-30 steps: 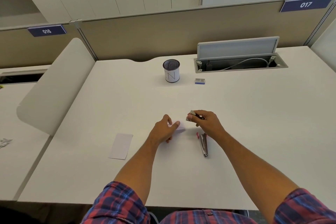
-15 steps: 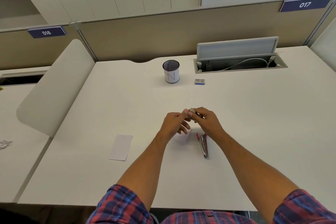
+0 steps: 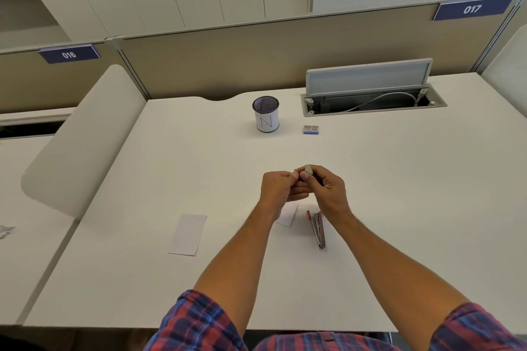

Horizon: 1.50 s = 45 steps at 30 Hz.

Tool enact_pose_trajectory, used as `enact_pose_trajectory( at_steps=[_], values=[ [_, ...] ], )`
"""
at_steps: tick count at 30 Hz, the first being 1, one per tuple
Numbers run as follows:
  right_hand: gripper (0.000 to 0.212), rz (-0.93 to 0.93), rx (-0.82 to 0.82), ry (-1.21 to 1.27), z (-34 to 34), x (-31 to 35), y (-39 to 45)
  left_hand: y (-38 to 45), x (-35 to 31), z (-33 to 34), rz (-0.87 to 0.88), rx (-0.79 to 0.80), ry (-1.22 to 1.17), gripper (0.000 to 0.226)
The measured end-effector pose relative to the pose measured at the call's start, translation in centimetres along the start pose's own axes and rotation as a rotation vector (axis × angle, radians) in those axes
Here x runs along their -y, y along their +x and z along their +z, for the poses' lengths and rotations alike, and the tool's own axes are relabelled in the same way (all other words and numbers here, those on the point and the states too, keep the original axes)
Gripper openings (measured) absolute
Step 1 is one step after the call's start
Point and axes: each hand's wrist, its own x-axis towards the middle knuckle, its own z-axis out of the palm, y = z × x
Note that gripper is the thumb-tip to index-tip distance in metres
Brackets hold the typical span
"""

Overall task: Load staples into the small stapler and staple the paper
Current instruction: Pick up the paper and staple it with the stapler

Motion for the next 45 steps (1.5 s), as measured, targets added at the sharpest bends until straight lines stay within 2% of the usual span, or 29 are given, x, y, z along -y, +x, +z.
enact_pose_trajectory(
  at_steps=[3, 6, 10, 13, 16, 17, 20, 24, 27, 29, 34, 40, 43, 45],
  values=[
    [0.009, -0.013, -0.033, -0.023, -0.1, 0.1, 0.0, 0.1, -0.1, 0.6, -0.006, -0.025, -0.008, 0.021],
    [0.006, -0.009, 0.015, -0.142, -0.3, 0.4, 0.4, 0.1, 0.2, 1.0, -0.023, -0.052, -0.015, 0.019],
    [0.009, -0.088, 0.134, -0.536, -0.9, 1.2, 1.5, 0.0, 0.7, 1.3, -0.111, -0.070, -0.105, 0.023],
    [0.012, -0.161, 0.140, -0.696, -1.1, 1.3, 1.8, -0.5, 0.8, 1.9, -0.189, -0.086, -0.204, 0.025],
    [0.012, -0.173, 0.119, -0.729, -0.6, 0.7, 1.4, -0.1, 0.6, 2.9, -0.257, -0.217, -0.248, 0.027],
    [0.012, -0.151, 0.082, -0.662, -0.3, 0.7, 1.2, 0.0, 0.7, 3.1, -0.274, -0.263, -0.249, 0.027],
    [0.013, -0.016, -0.118, -0.150, 0.7, 1.9, 1.5, -0.4, 1.2, 3.3, -0.318, -0.301, -0.375, 0.032],
    [0.023, 0.009, -0.188, 0.053, 1.3, 3.2, 3.2, -0.4, 0.8, 3.0, -0.264, -0.266, -0.537, 0.034],
    [0.035, 0.179, -0.374, 0.253, -0.9, 2.8, 3.4, 0.6, -1.0, 1.5, -0.215, -0.239, -0.558, 0.031],
    [0.035, 0.344, -0.417, 0.401, -2.3, 2.4, 3.1, 0.8, -1.9, 0.5, -0.169, -0.189, -0.555, 0.030],
    [0.022, 0.541, -0.421, 0.689, -3.1, 1.6, 1.7, 0.8, -1.6, -0.1, -0.148, -0.143, -0.525, 0.025],
    [0.014, 0.588, -0.354, 0.766, -2.8, 1.1, 0.7, 1.0, -0.4, -0.1, -0.109, -0.144, -0.454, 0.033],
    [0.015, 0.635, -0.203, 0.722, -2.8, 0.5, 0.0, 1.1, 0.0, 0.5, -0.073, -0.109, -0.348, 0.020],
    [0.032, 0.676, -0.011, 0.509, -2.9, 0.1, -0.4, 1.2, -0.1, 0.9, -0.064, -0.100, -0.265, 0.019]
  ],
)
